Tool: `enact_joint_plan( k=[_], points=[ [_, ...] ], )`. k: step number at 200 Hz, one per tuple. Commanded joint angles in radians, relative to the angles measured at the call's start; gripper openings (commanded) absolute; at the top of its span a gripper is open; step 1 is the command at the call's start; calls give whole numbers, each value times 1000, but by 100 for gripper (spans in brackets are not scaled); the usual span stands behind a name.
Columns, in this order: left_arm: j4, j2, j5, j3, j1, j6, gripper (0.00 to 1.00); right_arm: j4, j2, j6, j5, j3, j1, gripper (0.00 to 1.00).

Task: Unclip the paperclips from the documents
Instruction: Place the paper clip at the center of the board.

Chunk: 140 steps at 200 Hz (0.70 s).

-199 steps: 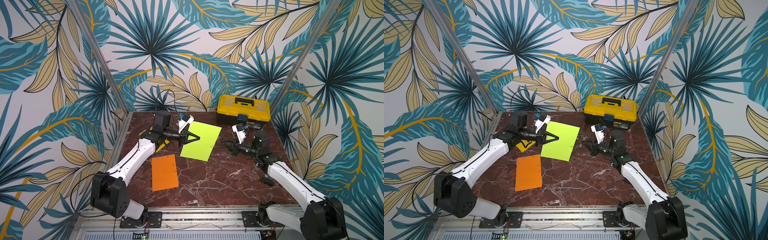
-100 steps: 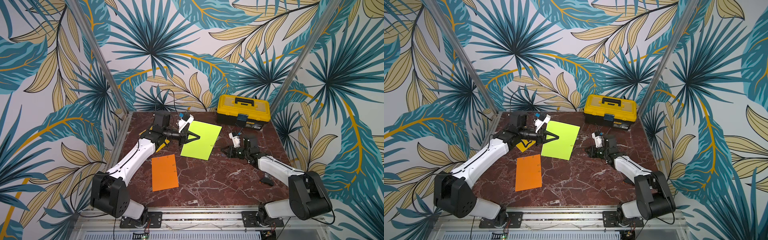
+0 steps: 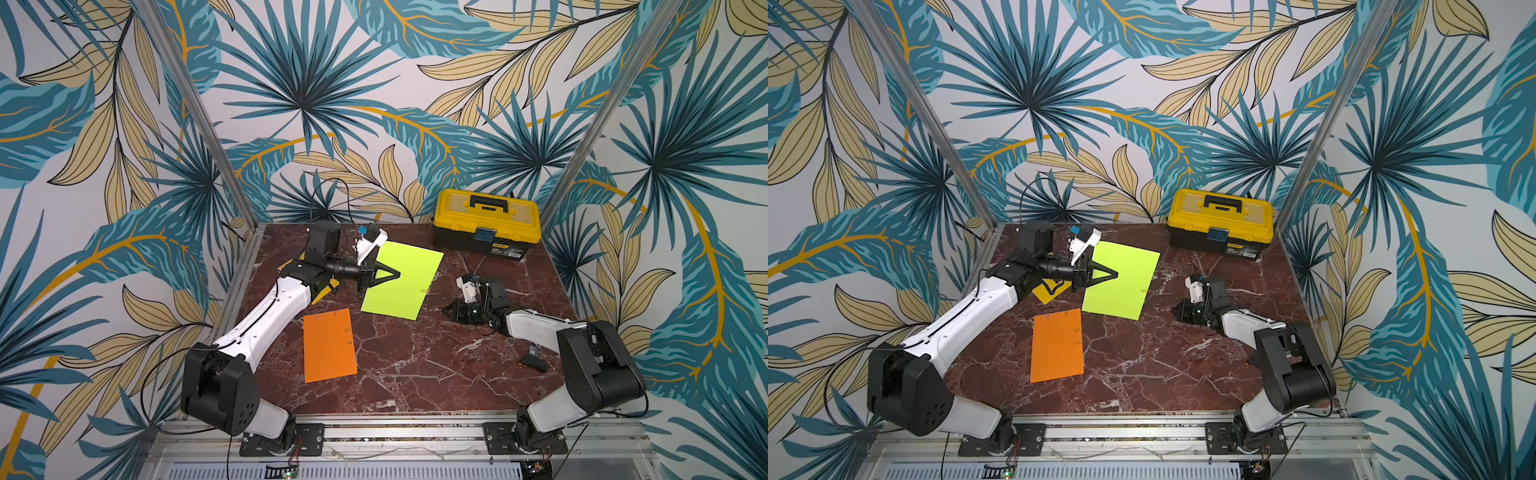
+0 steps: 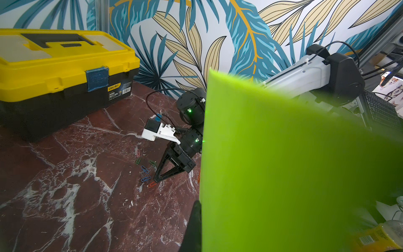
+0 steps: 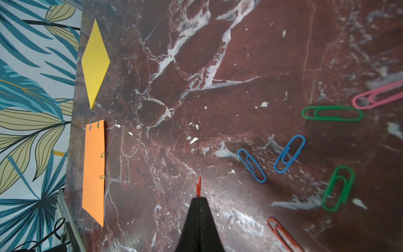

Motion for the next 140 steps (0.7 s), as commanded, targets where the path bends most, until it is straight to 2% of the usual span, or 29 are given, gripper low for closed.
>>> enact_joint_plan(
  k=[1, 39, 107, 140],
  points=[
    [20, -28, -3, -14, 7, -3, 0, -44, 26, 10, 28, 3, -3, 0],
    [19, -27, -7, -15, 7, -3, 0, -63, 48, 9, 33, 23, -4, 0],
    [20, -25, -12, -14, 7, -5, 0, -118, 10, -17, 66, 29, -5, 16],
    [19, -25, -13, -15, 7, -7, 0, -146, -44, -51, 68, 34, -4, 20]
  ],
)
